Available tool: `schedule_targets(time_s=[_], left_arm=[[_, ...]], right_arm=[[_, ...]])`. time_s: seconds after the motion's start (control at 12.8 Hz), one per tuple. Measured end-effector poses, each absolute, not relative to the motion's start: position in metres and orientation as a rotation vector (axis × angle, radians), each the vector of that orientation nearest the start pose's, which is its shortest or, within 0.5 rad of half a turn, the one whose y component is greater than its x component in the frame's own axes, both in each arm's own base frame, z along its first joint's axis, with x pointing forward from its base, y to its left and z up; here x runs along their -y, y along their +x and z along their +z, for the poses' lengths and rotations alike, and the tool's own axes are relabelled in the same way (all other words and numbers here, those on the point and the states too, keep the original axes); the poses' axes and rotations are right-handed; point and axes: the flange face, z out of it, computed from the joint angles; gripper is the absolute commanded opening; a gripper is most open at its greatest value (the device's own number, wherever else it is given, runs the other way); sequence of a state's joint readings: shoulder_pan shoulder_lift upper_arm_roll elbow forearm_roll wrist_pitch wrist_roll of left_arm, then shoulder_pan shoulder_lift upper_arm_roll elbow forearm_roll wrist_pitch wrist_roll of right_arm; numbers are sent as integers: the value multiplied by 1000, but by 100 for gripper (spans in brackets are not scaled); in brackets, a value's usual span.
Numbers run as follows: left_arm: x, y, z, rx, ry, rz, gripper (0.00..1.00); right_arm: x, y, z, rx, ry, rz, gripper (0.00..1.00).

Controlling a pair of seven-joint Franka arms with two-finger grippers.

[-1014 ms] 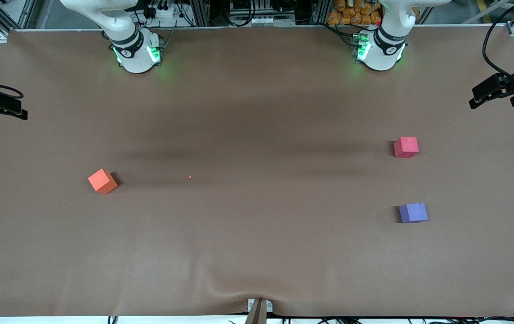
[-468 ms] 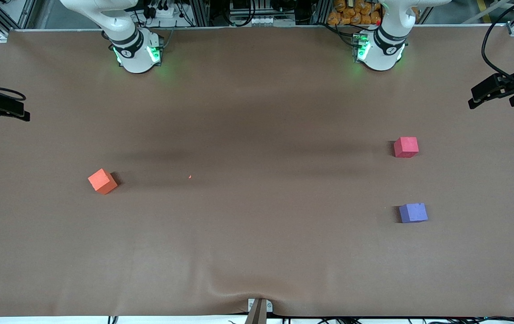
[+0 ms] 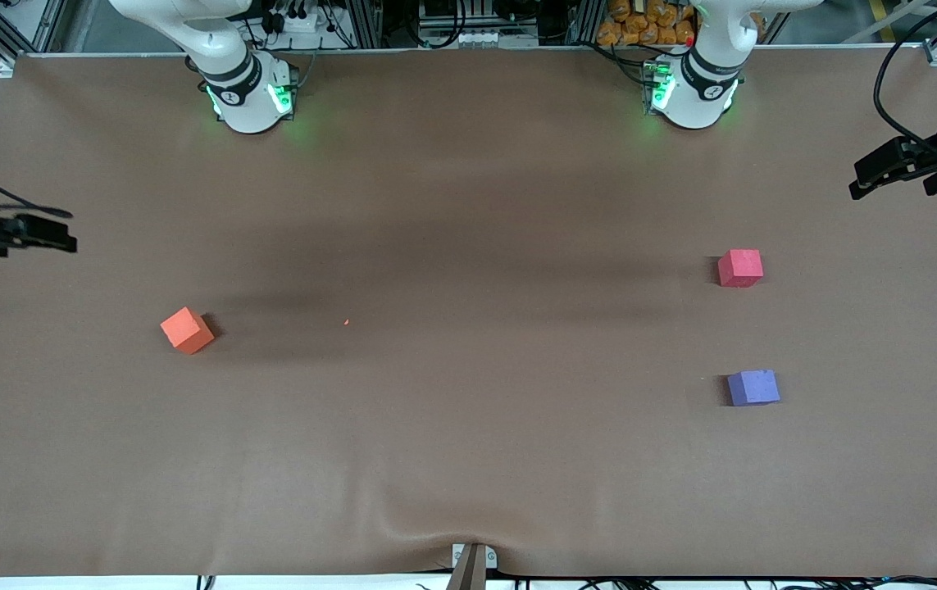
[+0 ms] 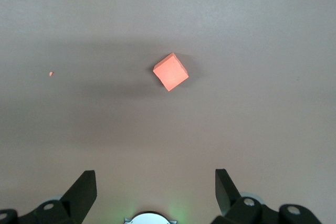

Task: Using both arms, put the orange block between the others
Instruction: 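Reach the open right gripper down to the orange cube, then close the right gripper on the orange cube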

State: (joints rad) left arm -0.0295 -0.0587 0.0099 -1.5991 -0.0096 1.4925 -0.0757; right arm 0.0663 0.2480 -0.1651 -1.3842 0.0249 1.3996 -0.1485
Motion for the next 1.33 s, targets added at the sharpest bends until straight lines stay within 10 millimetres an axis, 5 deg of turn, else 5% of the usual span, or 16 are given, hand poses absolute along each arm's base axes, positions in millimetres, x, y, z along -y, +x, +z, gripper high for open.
schedule_targets(time_s=[0.47,0.86,1.33], left_arm=[[12,537,623,87,-3146,95,100],[12,544,619,88,-3147,70,100],[12,545,620,89,-3148,59,100]], right_arm=[[43,647,427,83,-3102,526,100],[46,660,318,166,-3083,632,100],[49,664,233,505,-3022,623,100]])
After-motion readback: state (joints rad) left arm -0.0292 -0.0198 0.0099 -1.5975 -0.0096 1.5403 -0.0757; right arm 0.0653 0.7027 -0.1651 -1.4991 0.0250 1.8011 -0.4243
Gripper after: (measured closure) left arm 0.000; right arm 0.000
